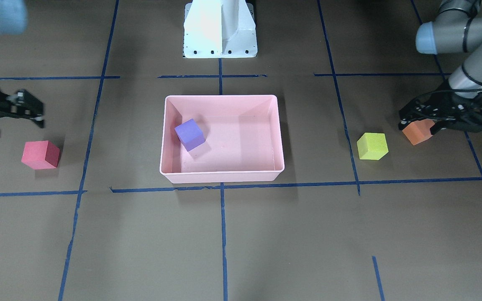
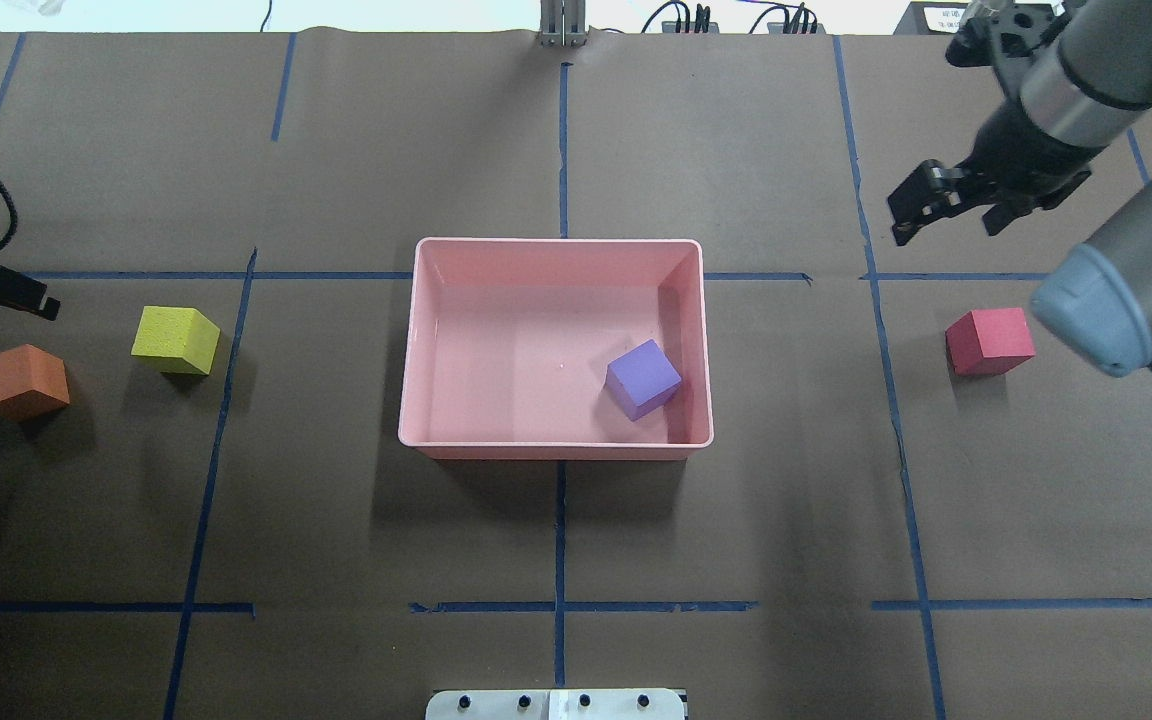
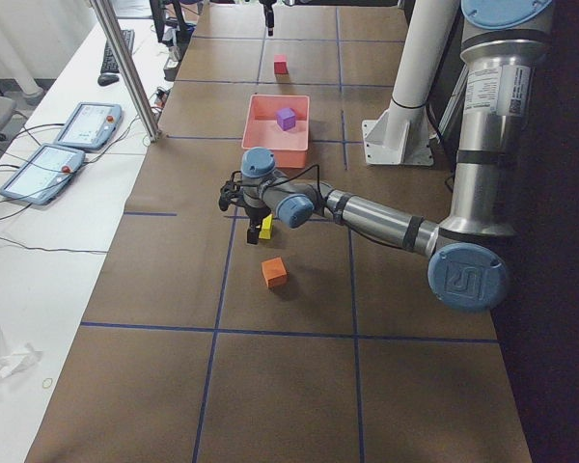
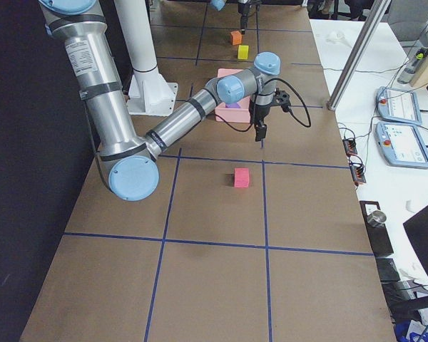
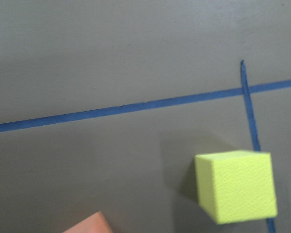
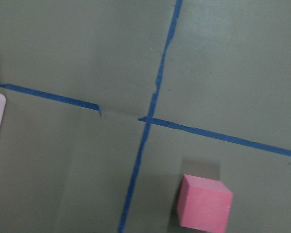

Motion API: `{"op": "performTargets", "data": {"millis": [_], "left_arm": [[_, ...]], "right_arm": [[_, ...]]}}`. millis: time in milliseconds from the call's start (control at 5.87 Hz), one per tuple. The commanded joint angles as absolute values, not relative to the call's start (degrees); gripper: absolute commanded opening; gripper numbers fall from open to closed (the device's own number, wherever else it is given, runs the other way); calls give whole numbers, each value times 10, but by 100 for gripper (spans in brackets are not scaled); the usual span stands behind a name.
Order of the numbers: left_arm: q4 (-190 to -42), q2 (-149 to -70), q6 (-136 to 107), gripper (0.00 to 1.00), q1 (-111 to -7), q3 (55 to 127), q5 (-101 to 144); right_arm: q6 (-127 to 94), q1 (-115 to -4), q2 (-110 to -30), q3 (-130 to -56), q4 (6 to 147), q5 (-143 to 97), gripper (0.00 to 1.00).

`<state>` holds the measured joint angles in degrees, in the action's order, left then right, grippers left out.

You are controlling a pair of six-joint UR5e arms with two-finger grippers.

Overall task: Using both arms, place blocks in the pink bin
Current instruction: 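Grasp the yellow-green block with left gripper while right gripper nears pink block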

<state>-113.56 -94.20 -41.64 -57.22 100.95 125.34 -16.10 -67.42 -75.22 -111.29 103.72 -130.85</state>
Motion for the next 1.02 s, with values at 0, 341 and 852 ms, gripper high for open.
{"op": "performTargets", "data": {"millis": [0, 341, 852], "left_arm": [[-1194, -980, -496, 100, -504, 959, 1212], [-1199, -1000, -521, 100, -484, 934, 1206], [-1199, -1000, -521, 91, -472, 913, 1180]], "right_arm": [[2, -752, -824, -1111, 1037, -1329, 100], [6, -753, -834, -1111, 1036, -1338, 100], [6, -753, -841, -1111, 1034, -1338, 100]]}}
